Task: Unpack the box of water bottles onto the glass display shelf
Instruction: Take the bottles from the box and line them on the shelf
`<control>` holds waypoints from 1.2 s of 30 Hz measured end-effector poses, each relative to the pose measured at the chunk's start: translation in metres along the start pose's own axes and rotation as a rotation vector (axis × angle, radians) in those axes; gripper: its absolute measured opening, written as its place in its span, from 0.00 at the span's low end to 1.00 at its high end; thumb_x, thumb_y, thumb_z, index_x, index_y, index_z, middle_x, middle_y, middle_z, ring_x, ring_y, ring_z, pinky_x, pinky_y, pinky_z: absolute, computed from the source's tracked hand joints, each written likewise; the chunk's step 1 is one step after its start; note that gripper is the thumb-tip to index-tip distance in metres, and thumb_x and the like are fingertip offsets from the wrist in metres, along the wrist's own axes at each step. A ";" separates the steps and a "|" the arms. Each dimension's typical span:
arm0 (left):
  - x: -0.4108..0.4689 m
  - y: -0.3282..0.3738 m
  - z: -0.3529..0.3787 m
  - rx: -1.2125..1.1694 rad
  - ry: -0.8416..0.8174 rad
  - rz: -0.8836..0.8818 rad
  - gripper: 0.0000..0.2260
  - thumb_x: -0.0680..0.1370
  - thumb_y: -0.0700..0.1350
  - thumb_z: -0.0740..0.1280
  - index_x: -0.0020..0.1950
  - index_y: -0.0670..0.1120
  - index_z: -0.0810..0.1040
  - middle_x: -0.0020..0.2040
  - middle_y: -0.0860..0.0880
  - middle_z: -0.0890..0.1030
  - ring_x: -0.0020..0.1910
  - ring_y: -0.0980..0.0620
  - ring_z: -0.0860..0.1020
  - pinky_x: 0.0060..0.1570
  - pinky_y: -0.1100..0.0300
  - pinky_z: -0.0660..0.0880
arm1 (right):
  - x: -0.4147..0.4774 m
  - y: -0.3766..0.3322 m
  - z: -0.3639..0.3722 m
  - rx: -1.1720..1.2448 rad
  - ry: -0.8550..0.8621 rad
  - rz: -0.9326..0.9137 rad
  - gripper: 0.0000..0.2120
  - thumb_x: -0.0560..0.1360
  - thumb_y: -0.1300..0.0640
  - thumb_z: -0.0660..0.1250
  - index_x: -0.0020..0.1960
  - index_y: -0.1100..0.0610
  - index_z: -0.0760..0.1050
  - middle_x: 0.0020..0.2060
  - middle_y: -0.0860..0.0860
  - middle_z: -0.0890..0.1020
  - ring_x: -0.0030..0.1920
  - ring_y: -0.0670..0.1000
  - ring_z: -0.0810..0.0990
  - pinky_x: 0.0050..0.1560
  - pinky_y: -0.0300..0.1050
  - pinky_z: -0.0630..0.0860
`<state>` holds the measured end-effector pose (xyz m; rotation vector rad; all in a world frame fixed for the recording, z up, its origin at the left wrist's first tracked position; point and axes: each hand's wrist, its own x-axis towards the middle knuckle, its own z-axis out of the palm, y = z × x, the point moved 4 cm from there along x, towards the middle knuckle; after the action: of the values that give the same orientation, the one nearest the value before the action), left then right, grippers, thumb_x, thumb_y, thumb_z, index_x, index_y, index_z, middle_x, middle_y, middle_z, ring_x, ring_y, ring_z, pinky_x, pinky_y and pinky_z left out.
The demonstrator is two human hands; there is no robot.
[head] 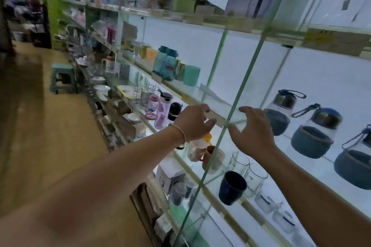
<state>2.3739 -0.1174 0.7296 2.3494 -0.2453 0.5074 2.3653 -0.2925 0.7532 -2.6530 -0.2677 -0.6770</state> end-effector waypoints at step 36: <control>-0.402 -0.463 0.270 -0.002 -0.499 -1.299 0.17 0.84 0.54 0.55 0.56 0.42 0.74 0.55 0.40 0.80 0.48 0.43 0.76 0.43 0.55 0.67 | -0.312 0.036 0.587 0.069 -1.291 0.017 0.25 0.75 0.49 0.68 0.69 0.58 0.71 0.63 0.59 0.76 0.63 0.60 0.75 0.58 0.50 0.73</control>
<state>2.2332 0.0497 0.0964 2.0525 0.9995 -0.6946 2.3515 -0.1094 0.1133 -2.6005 -0.5616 1.1075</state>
